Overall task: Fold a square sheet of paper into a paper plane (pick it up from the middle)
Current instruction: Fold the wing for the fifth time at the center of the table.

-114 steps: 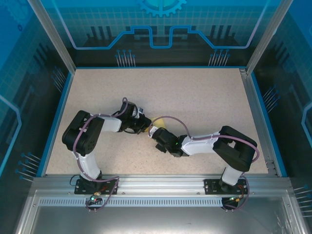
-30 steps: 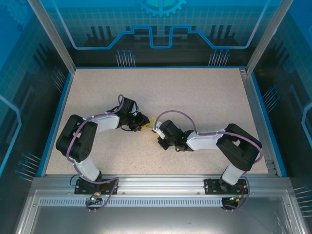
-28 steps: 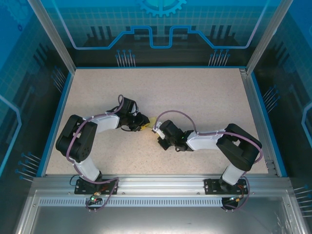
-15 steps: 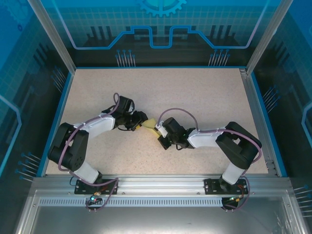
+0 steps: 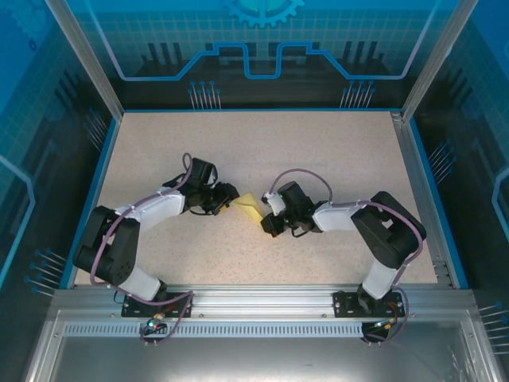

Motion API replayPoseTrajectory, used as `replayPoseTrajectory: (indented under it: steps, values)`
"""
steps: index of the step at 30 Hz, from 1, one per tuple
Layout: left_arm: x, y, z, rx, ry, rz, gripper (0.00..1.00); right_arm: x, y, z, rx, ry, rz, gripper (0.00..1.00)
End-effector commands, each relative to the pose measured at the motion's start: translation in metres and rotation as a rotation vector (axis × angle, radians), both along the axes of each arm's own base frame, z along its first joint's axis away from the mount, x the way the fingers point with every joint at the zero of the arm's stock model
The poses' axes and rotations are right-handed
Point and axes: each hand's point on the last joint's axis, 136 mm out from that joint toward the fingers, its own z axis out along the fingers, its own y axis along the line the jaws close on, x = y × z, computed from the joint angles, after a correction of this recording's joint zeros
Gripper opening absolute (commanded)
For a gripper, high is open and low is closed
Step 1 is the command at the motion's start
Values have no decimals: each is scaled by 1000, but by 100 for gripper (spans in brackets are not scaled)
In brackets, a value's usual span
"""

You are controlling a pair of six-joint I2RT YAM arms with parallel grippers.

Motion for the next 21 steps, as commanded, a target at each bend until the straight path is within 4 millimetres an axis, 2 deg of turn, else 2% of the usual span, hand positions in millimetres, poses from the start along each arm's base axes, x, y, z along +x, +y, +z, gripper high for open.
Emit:
replayPoseTrajectory:
  steps: [1, 7, 21]
  values:
    - [-9, 2, 1, 5, -13, -23, 46, 2, 13, 14, 120, 89, 19, 6]
    - [-12, -3, 3, -14, -39, -41, 42, 1, 15, 9, 126, 176, 34, 7]
    - [-12, -35, 0, -71, -61, -102, 36, 5, 8, -10, 100, 283, -58, 9]
